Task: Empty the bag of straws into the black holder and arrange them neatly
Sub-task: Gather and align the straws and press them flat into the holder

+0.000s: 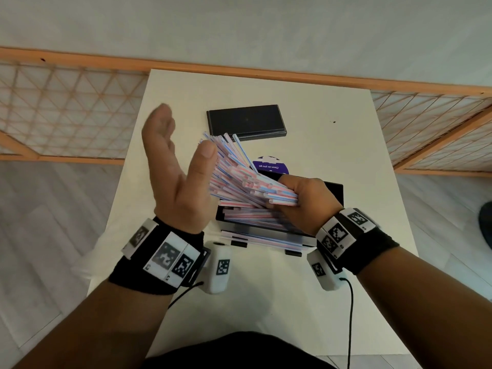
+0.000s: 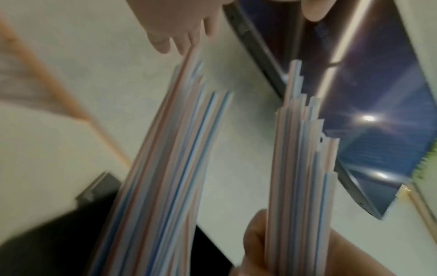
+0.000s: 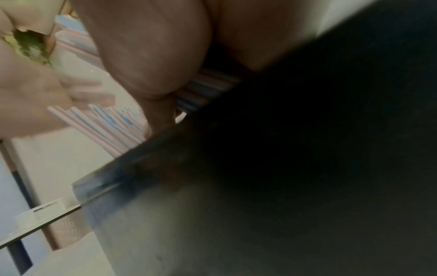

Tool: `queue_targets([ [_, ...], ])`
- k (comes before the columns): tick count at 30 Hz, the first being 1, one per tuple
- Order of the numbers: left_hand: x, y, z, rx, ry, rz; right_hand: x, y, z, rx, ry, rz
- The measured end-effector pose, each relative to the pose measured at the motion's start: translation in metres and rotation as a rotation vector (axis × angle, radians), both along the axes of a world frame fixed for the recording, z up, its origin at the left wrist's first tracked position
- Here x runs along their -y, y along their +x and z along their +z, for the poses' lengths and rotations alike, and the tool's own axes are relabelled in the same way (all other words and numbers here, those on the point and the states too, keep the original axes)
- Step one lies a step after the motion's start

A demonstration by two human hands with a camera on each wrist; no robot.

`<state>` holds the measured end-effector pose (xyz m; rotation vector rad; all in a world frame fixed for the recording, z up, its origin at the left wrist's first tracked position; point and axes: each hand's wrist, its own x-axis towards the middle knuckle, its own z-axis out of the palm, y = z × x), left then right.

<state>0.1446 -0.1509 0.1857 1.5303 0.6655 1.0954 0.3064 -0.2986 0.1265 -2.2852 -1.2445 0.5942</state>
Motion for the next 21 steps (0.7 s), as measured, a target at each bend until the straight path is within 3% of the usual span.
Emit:
queue_targets([
  [4, 0.009, 0.004, 0.028, -0.014, 0.280, -0.298, -0.001, -0.003, 0.010, 0.047, 0.032, 0.060],
  [7, 0.023, 0.011, 0.029, -0.194, 0.442, -0.533, -0.006, -0.014, 0.022, 0.113, 0.106, 0.131],
  [9, 0.031, 0.015, 0.024, -0.298, 0.499, -0.571, -0.012, -0.022, 0.032, 0.133, 0.068, 0.159],
  [15, 0.028, 0.029, 0.005, -0.451, 0.730, -0.434, -0.013, -0.034, 0.032, 0.218, 0.041, 0.039],
  [18, 0.021, 0.023, 0.008, -0.288, 0.690, -0.286, -0.010, -0.037, 0.020, 0.281, -0.034, -0.007],
  [21, 0.004, 0.010, 0.015, -0.077, 0.499, -0.063, -0.004, -0.037, 0.010, 0.333, -0.207, 0.029],
])
